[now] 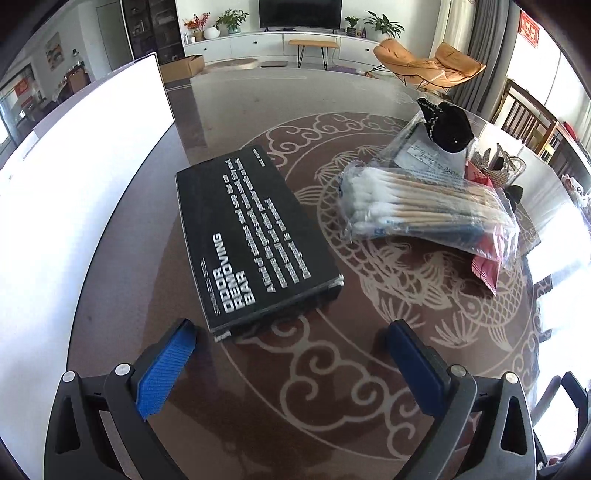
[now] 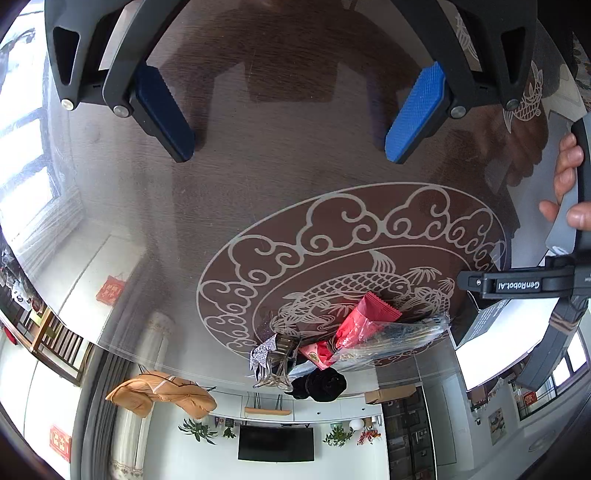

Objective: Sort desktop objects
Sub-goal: 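Move the left tool to the black ODOR REMOVING BAR box and grasp it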

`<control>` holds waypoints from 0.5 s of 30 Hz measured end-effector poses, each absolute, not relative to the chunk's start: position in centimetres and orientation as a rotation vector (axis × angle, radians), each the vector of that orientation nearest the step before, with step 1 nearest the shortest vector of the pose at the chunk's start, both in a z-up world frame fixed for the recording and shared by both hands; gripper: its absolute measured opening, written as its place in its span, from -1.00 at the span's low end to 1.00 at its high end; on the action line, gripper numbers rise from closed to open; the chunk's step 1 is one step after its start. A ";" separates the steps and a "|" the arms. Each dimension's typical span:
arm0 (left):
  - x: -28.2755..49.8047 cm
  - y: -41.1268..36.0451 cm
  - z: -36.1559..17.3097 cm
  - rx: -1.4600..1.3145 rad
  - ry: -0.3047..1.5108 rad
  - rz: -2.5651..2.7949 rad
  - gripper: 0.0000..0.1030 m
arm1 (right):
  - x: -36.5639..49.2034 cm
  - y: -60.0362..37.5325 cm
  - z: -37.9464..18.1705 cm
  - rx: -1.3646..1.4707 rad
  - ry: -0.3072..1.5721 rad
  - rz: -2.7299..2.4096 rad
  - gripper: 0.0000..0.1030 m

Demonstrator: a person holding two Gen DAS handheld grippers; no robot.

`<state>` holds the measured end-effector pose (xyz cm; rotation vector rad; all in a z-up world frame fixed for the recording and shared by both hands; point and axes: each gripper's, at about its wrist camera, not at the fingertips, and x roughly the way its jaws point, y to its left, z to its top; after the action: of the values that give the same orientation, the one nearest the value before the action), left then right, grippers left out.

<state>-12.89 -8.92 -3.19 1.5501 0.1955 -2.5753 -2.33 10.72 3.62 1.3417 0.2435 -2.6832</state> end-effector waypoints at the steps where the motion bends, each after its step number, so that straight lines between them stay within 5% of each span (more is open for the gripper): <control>1: -13.5 -9.2 -3.1 1.559 0.200 -2.564 1.00 | -2.3 10.7 3.6 1.342 0.243 -2.683 1.00; 13: -18.9 -11.9 -2.9 1.571 0.216 -2.517 0.97 | -2.3 10.7 3.6 1.344 0.244 -2.682 1.00; 15: -18.8 -12.3 -2.3 1.530 0.170 -2.583 0.24 | -2.3 10.7 3.6 1.344 0.244 -2.682 1.00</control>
<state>-18.81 -12.31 -2.26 1.5305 0.1705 -2.5827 -2.35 10.72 3.60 1.3435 0.2443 -2.6821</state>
